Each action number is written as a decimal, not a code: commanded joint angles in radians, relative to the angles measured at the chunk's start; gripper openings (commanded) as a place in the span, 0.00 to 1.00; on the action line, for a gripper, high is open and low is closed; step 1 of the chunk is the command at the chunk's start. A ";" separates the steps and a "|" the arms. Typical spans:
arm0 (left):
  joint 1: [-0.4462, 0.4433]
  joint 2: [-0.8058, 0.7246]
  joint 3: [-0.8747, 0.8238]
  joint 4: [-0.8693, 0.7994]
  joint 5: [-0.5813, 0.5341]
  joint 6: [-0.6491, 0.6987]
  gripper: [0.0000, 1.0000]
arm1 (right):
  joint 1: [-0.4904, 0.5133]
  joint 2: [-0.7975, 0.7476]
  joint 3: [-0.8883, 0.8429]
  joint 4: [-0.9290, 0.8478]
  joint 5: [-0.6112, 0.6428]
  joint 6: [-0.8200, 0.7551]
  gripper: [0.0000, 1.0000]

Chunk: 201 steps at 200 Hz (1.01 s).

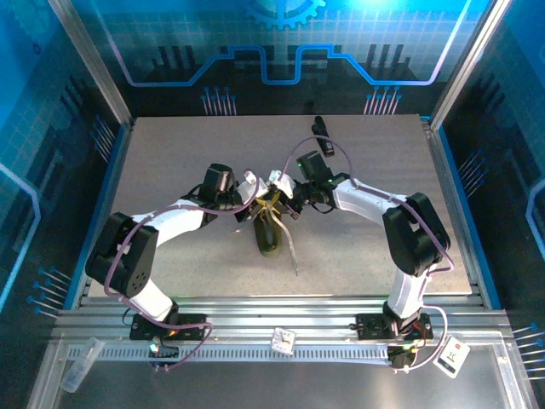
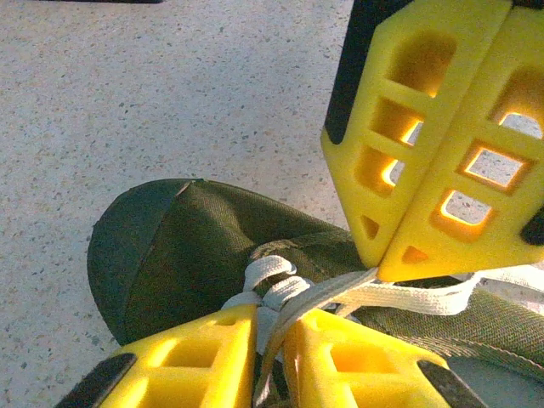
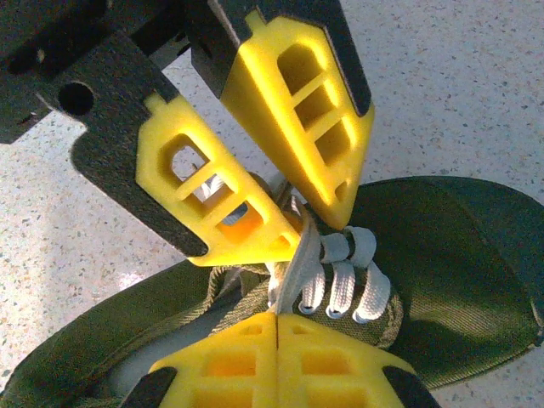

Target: Tie the shoes

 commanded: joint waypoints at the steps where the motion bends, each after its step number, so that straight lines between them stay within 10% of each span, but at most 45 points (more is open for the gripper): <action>1: 0.004 -0.003 0.026 -0.005 0.030 0.008 0.18 | 0.003 -0.024 -0.007 0.011 -0.036 -0.005 0.02; 59: 0.002 0.004 0.036 -0.040 0.035 0.040 0.10 | -0.010 -0.025 -0.011 0.034 -0.078 0.037 0.03; 120: -0.009 0.006 0.032 -0.051 0.031 0.086 0.00 | -0.097 -0.035 -0.019 0.096 -0.270 0.192 0.29; 201: -0.019 0.000 0.023 -0.041 0.035 0.110 0.00 | -0.152 0.156 0.154 -0.054 -0.267 0.355 0.29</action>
